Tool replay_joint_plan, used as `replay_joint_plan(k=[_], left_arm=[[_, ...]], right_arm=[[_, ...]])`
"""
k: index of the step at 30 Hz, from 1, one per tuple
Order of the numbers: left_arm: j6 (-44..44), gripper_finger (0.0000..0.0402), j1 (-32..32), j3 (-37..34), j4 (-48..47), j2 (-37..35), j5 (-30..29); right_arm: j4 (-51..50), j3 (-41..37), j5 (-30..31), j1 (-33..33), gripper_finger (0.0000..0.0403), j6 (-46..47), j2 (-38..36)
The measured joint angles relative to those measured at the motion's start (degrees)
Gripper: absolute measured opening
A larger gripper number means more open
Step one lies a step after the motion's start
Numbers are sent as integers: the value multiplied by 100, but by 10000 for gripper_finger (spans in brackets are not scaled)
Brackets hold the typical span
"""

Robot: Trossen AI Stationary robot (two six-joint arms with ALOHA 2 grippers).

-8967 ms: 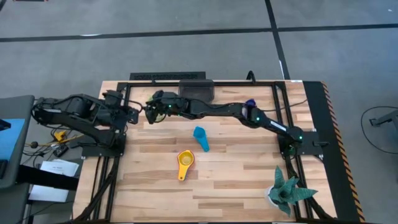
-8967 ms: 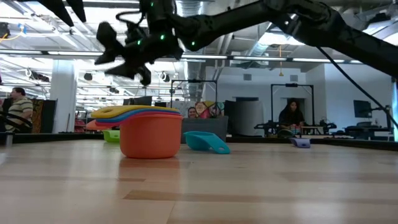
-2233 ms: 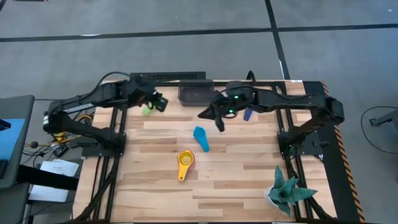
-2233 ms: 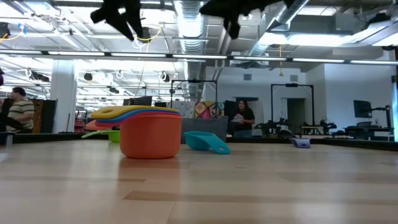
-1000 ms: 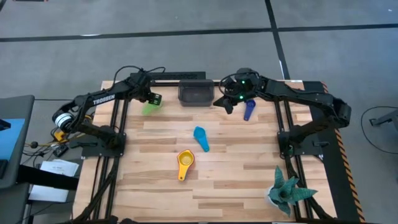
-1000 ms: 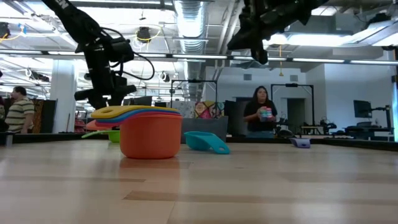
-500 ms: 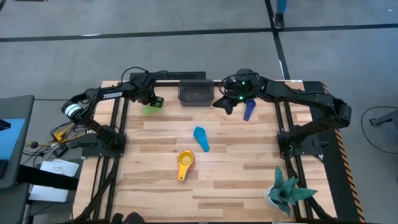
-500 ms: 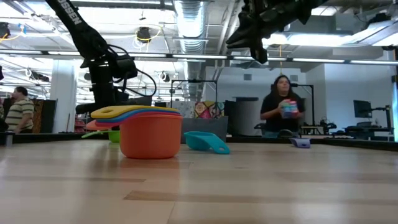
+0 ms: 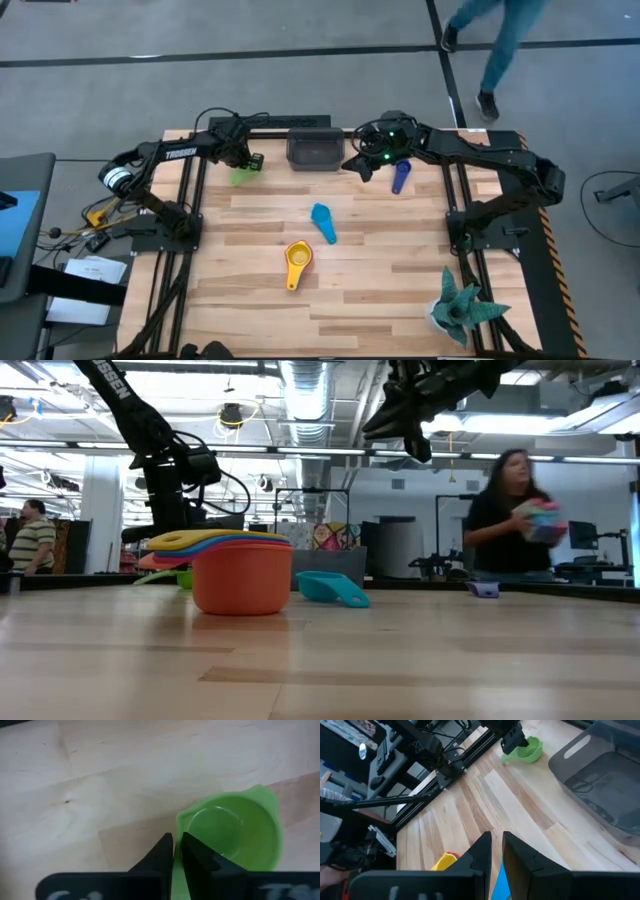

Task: Nest measuring cups in basket
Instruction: Stack the green measuring cup on top of the yellow measuring cup

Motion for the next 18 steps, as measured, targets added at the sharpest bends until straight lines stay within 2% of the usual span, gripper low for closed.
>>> replay_joint_plan(k=[6,18], left_arm=[[-334,5,-92,0,-15,-201,42],[-1102,3,-653,0,-374,-1614,-317]], right_arm=[[-4,0,158,150,72,19,0],[203,2,221,338,72,108,0]])
